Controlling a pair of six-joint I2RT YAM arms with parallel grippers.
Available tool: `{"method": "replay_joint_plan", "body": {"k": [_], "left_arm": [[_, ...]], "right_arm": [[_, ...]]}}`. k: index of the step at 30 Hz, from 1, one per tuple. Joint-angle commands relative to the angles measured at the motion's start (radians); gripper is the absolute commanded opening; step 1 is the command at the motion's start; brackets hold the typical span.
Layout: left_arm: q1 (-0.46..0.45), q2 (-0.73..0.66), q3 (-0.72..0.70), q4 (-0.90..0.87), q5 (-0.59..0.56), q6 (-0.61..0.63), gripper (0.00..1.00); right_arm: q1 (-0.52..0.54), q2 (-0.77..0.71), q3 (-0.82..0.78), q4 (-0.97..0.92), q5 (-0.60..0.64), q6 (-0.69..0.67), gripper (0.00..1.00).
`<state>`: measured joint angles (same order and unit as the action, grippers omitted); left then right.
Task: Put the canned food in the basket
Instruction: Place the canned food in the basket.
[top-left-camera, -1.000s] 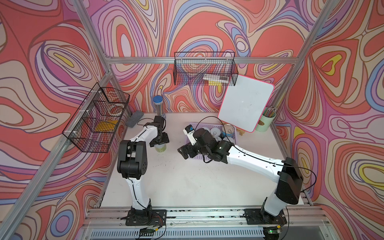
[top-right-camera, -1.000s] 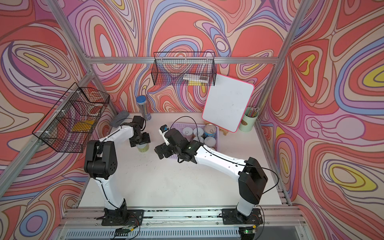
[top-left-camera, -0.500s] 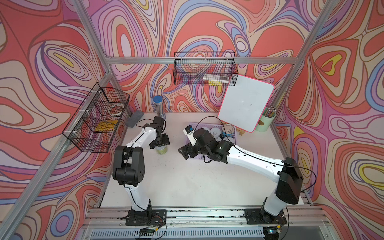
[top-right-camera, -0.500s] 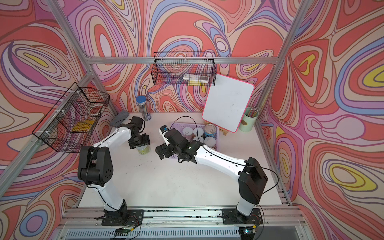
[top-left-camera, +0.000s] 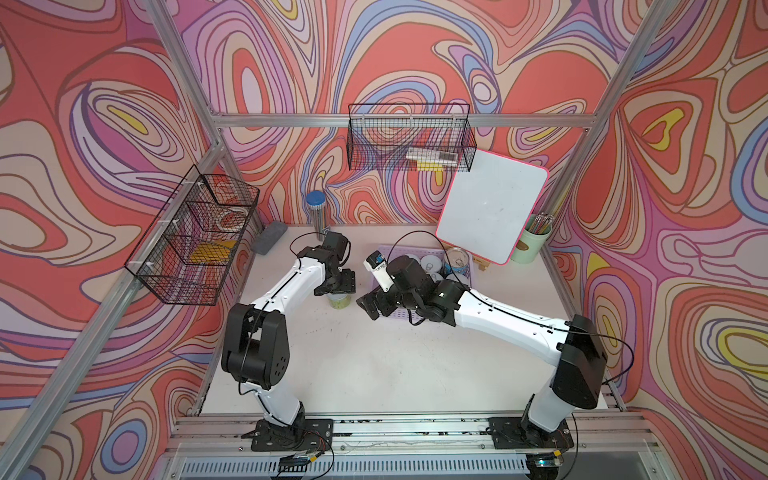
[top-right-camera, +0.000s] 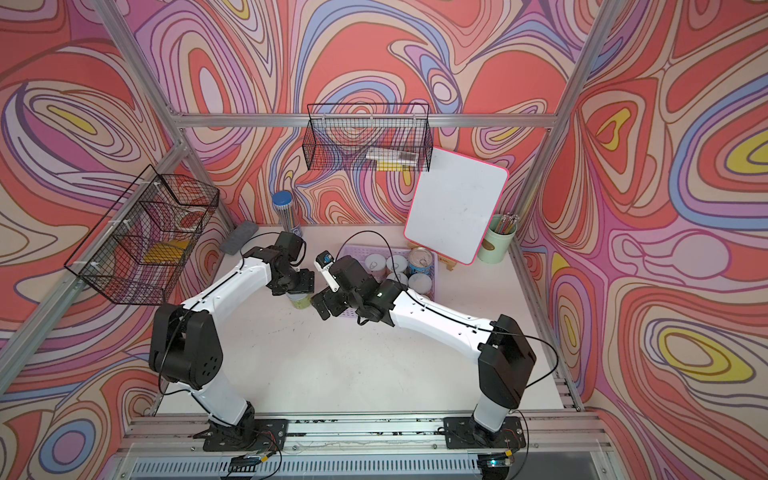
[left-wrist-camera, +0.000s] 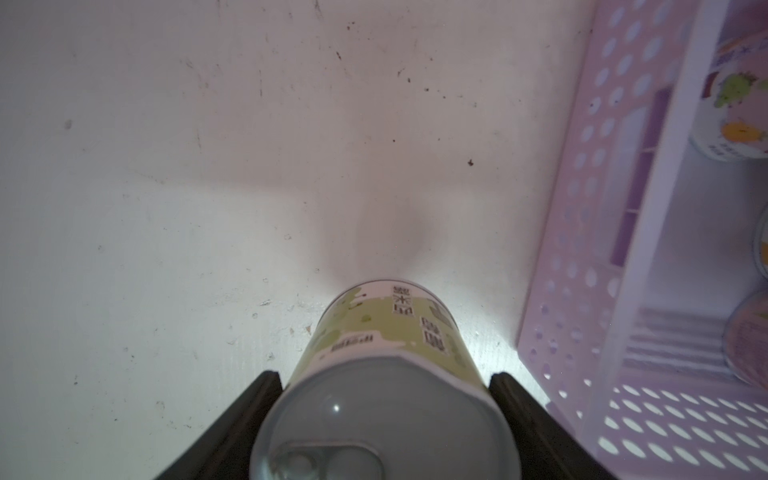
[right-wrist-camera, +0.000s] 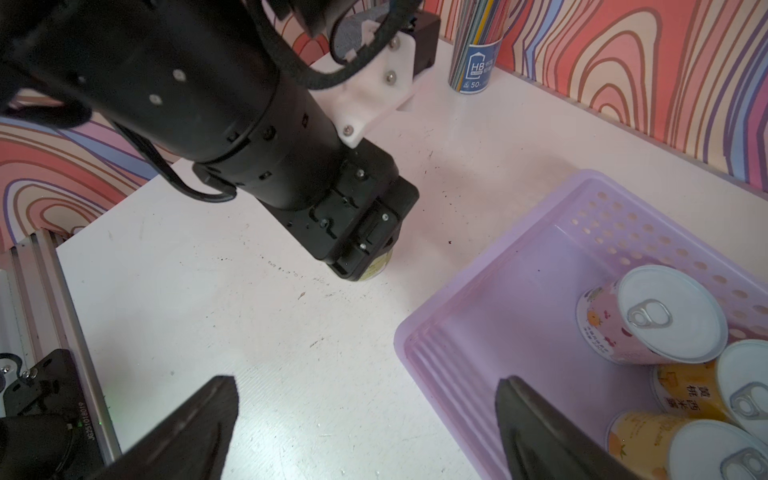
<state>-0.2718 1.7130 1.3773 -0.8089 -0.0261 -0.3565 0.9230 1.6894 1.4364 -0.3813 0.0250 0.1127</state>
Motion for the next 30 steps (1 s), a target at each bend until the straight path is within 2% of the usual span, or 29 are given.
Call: {"method": "replay_joint_plan", "body": {"k": [1, 13, 30], "left_arm": [[-0.023, -0.046, 0.051, -0.019, 0.011, 0.033, 0.69], [-0.076, -0.033, 0.111, -0.024, 0.054, 0.031, 0.66], [-0.197, 0.076, 0.273, -0.052, 0.045, 0.025, 0.66]], "right_arm": [[-0.014, -0.046, 0.010, -0.009, -0.027, -0.039, 0.98], [-0.109, -0.107, -0.083, 0.052, -0.116, -0.006, 0.98], [-0.302, -0.271, -0.281, 0.118, -0.220, 0.070, 0.98]]}}
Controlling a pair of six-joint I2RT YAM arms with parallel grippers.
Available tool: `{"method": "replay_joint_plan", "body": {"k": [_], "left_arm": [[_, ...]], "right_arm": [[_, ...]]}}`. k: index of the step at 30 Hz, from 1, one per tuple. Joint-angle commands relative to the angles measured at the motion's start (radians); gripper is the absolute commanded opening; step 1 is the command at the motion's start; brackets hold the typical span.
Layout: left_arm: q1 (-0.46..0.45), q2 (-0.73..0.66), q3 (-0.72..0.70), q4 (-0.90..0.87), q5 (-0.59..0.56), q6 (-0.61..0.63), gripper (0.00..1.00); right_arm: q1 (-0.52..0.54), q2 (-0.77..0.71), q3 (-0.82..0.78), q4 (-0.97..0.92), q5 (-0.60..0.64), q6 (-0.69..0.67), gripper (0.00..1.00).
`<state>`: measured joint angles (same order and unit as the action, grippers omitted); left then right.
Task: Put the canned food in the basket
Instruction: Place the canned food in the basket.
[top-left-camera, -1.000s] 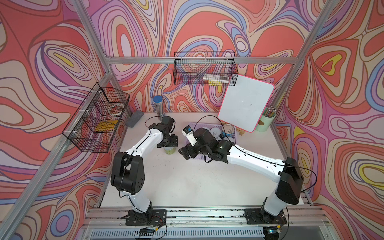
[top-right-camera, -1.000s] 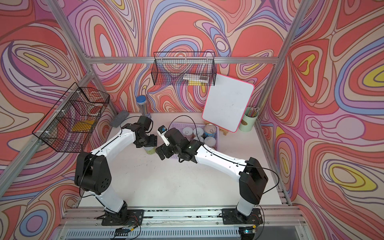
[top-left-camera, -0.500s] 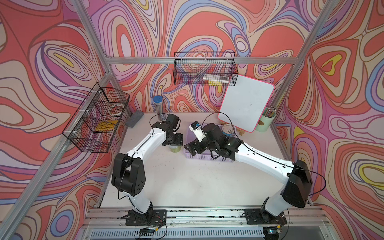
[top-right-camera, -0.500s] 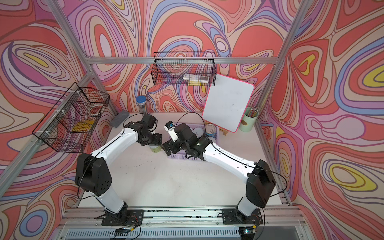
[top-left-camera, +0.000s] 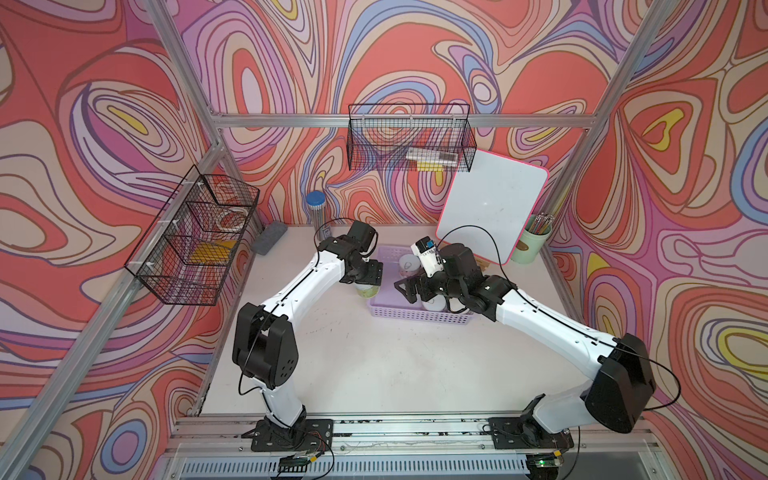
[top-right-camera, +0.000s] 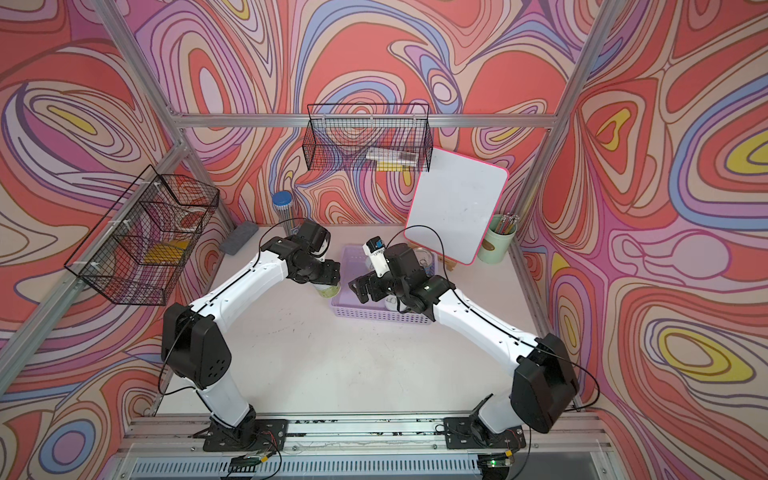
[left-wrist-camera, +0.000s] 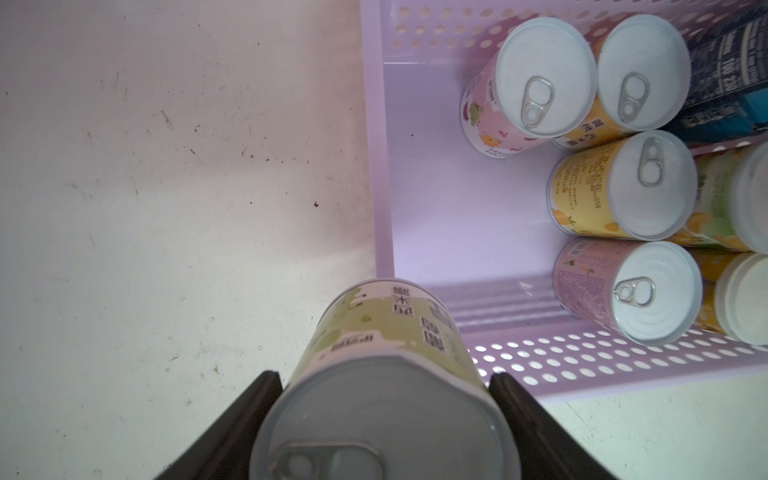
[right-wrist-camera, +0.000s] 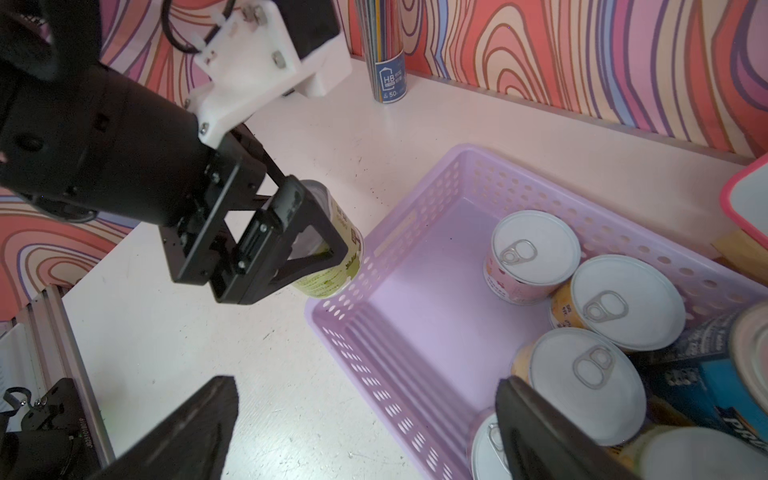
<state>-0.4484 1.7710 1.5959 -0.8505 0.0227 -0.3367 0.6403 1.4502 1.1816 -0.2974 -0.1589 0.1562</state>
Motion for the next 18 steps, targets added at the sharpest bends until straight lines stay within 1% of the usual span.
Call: {"method": "replay_joint_plan", "body": {"k": [1, 4, 11, 18], "left_arm": [[-0.028, 0.028, 0.064, -0.012, -0.007, 0.004, 0.66], [-0.046, 0.059, 0.100, -0.013, -0.007, 0.001, 0.66], [-0.083, 0.140, 0.185, -0.015, -0.006, -0.008, 0.65], [-0.119, 0.222, 0.257, -0.014, -0.029, -0.032, 0.64]], "right_arm": [[-0.025, -0.039, -0.034, 0.039, -0.042, 0.033, 0.98], [-0.038, -0.052, -0.057, 0.055, -0.063, 0.051, 0.98], [-0.052, -0.078, -0.093, 0.066, -0.064, 0.070, 0.98], [-0.119, -0.131, -0.162, 0.108, -0.076, 0.128, 0.98]]}}
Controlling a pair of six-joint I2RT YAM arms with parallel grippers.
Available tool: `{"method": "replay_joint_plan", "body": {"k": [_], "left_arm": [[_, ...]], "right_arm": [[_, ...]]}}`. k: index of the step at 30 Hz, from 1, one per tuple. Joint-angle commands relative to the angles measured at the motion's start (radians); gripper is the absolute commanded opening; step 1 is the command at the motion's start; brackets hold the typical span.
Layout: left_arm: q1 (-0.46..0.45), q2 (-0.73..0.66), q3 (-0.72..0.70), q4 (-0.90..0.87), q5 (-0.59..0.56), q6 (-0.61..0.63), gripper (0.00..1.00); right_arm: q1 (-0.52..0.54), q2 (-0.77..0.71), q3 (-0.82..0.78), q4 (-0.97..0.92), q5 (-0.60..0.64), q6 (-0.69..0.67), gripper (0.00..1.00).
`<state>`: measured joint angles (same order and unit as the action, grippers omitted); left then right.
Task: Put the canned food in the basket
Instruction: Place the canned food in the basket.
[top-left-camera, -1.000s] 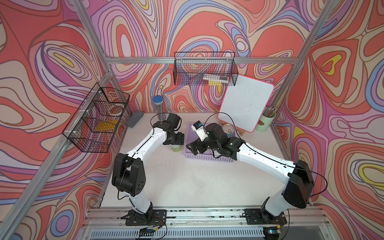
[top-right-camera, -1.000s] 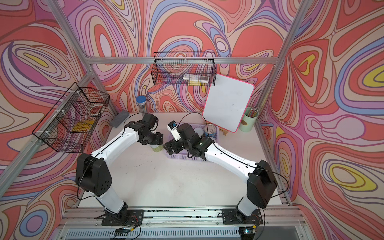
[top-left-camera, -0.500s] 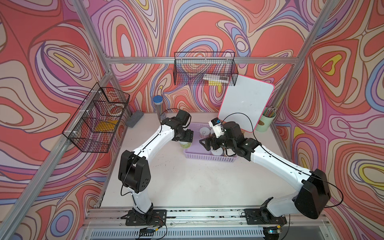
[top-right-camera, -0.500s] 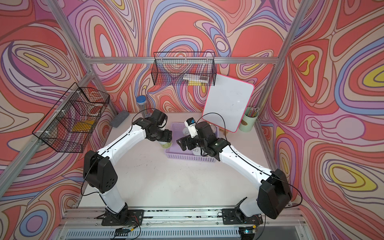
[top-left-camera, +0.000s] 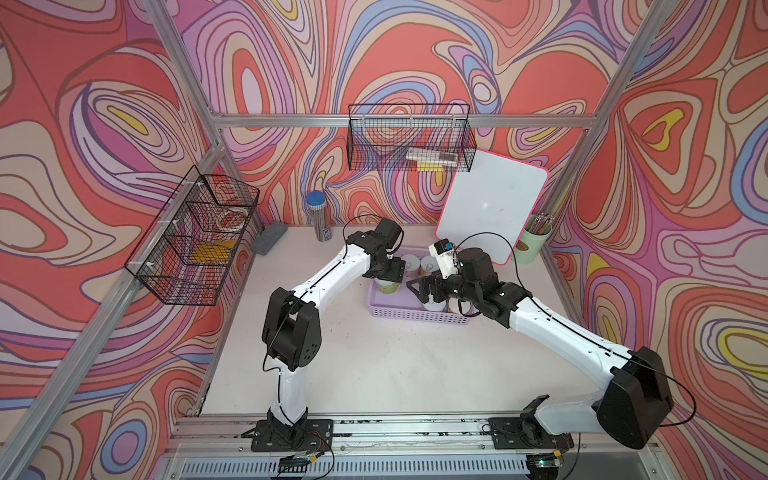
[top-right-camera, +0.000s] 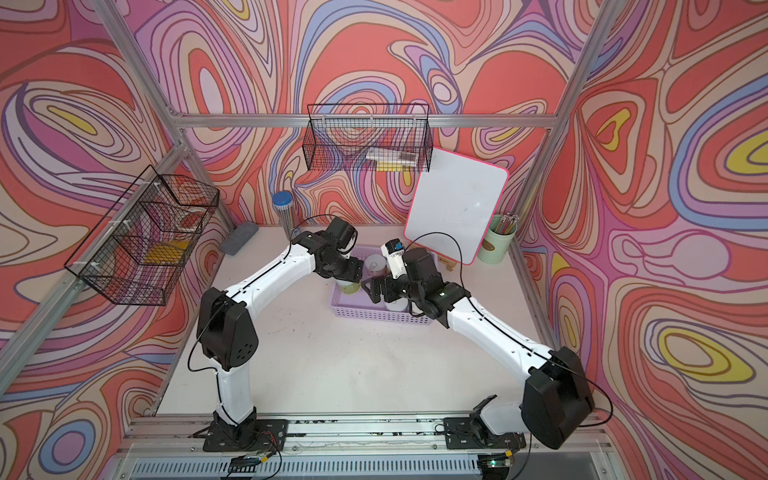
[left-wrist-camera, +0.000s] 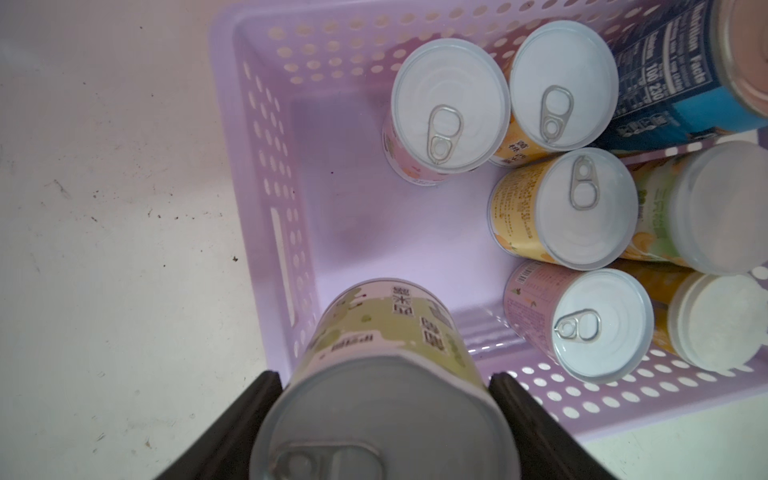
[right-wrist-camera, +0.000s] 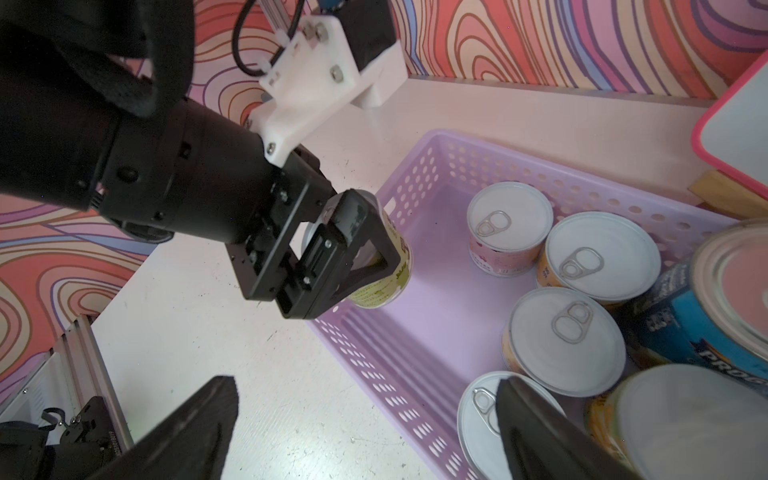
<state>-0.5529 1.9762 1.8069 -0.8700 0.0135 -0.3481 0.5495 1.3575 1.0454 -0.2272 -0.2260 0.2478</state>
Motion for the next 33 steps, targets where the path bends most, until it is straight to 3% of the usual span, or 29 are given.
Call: {"method": "replay_joint_plan", "body": {"k": [1, 9, 19, 33], "left_arm": [[-0.015, 0.024, 0.051, 0.010, -0.020, -0.026, 0.64], [-0.029, 0.084, 0.073, 0.055, -0.050, -0.081, 0.60], [-0.056, 0.114, 0.031, 0.163, -0.116, -0.178, 0.58], [-0.061, 0.177, 0.026, 0.257, -0.087, -0.243, 0.55]], "right_arm": [[-0.038, -0.045, -0.035, 0.041, -0.011, 0.042, 0.98], [-0.110, -0.095, -0.089, 0.058, -0.026, 0.078, 0.98], [-0.122, -0.101, -0.097, 0.057, -0.030, 0.088, 0.98], [-0.186, -0.135, -0.125, 0.032, -0.006, 0.137, 0.98]]}}
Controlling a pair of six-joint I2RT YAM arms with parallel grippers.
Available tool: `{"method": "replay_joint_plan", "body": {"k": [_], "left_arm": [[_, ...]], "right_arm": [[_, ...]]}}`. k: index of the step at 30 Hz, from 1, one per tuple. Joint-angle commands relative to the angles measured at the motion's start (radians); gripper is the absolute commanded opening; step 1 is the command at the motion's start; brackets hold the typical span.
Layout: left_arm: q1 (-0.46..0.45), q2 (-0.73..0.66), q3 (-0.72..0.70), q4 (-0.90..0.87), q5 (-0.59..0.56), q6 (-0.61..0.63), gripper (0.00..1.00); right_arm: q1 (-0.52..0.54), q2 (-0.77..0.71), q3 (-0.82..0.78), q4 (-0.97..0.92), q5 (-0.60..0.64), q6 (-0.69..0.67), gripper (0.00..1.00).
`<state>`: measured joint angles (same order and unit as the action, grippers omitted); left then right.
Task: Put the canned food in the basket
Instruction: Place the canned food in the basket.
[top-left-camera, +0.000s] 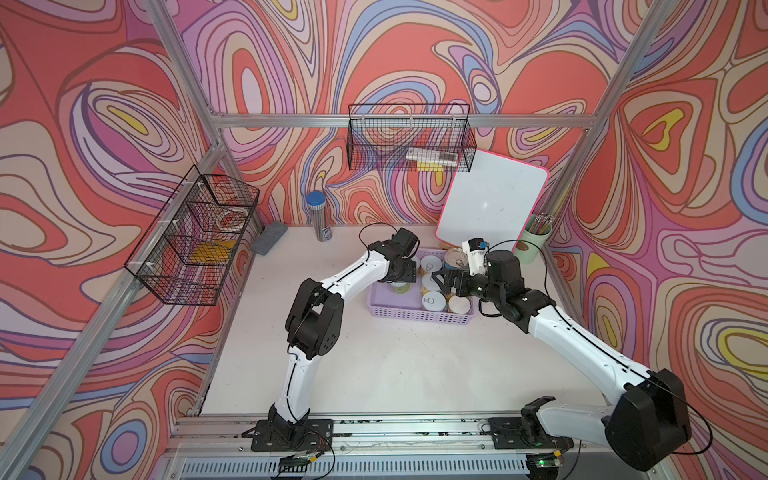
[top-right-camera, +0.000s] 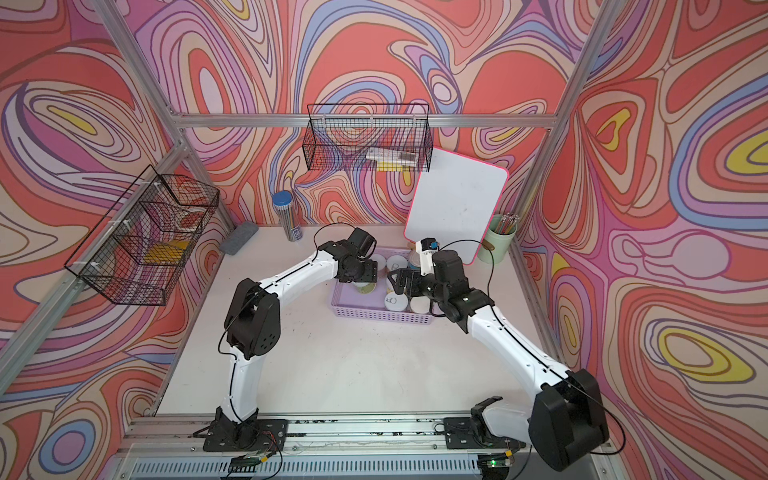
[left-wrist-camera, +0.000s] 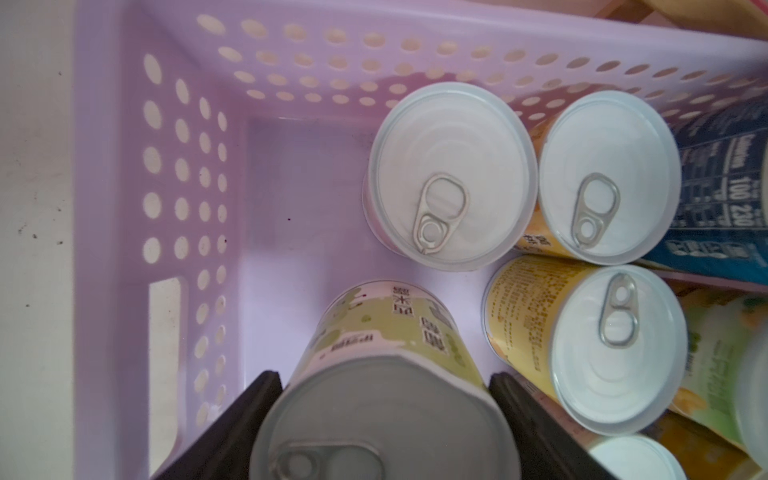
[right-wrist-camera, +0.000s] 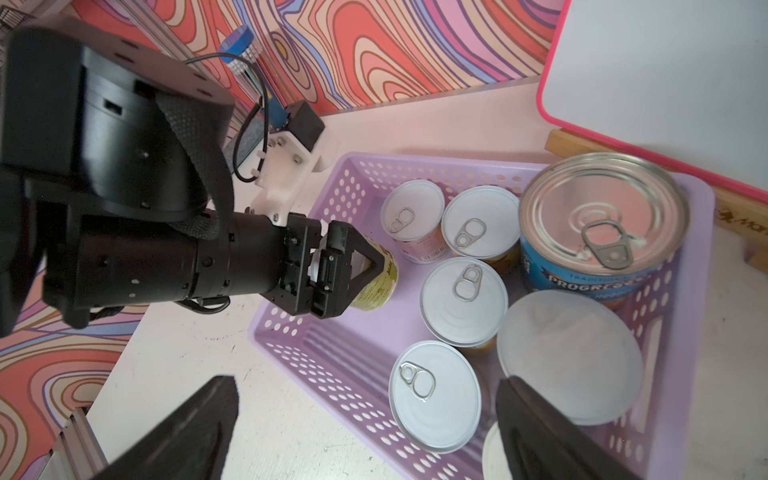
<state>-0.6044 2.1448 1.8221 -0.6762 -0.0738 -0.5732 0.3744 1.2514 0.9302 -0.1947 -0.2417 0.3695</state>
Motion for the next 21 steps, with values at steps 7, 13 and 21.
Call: {"method": "replay_joint_plan", "body": {"k": [7, 13, 21], "left_arm": [[-0.012, 0.057, 0.049, 0.074, 0.024, -0.029, 0.55], [-0.014, 0.083, 0.076, 0.087, 0.047, -0.036, 0.54], [-0.015, 0.120, 0.106, 0.096, 0.072, -0.048, 0.54]], "right_arm": [[-0.014, -0.043, -0.013, -0.023, 0.021, 0.008, 0.98], [-0.014, -0.052, -0.020, -0.029, 0.027, 0.005, 0.98], [-0.016, -0.060, -0.029, -0.036, 0.036, 0.005, 0.98]]}}
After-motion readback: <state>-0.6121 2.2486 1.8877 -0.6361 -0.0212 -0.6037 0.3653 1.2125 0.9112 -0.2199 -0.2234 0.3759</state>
